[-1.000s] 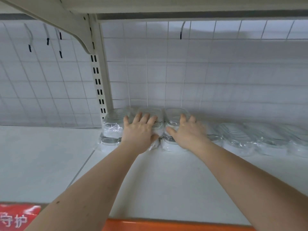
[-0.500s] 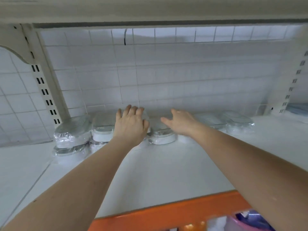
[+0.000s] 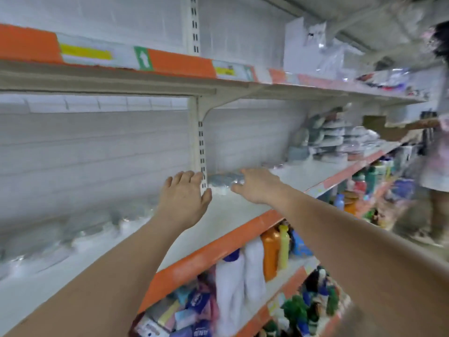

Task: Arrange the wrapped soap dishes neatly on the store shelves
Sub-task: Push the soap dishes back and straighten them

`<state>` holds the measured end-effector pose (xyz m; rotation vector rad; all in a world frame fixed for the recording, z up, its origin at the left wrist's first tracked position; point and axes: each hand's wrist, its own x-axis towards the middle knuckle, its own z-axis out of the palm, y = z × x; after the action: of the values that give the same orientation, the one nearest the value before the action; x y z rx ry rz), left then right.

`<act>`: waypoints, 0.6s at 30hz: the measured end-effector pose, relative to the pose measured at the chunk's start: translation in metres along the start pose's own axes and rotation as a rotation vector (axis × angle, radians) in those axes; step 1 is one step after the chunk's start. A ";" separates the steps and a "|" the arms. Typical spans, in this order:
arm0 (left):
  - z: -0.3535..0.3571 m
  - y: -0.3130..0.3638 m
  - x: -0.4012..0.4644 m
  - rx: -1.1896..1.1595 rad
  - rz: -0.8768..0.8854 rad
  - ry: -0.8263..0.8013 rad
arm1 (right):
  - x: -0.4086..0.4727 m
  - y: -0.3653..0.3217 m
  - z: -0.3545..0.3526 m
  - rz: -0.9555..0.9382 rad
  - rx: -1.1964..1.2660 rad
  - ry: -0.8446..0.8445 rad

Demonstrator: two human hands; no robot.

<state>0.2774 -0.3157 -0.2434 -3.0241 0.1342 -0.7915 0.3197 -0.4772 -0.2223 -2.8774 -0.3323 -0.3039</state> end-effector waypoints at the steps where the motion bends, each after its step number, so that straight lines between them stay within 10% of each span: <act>1: 0.003 0.030 0.011 -0.016 0.020 -0.002 | -0.002 0.029 -0.008 0.033 -0.008 0.001; 18: 0.107 0.306 0.214 -0.195 0.225 -0.098 | 0.073 0.345 -0.052 0.264 0.022 0.003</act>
<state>0.4915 -0.6403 -0.2422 -3.1399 0.5699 -0.6446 0.4653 -0.8022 -0.2254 -2.8535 0.0459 -0.2548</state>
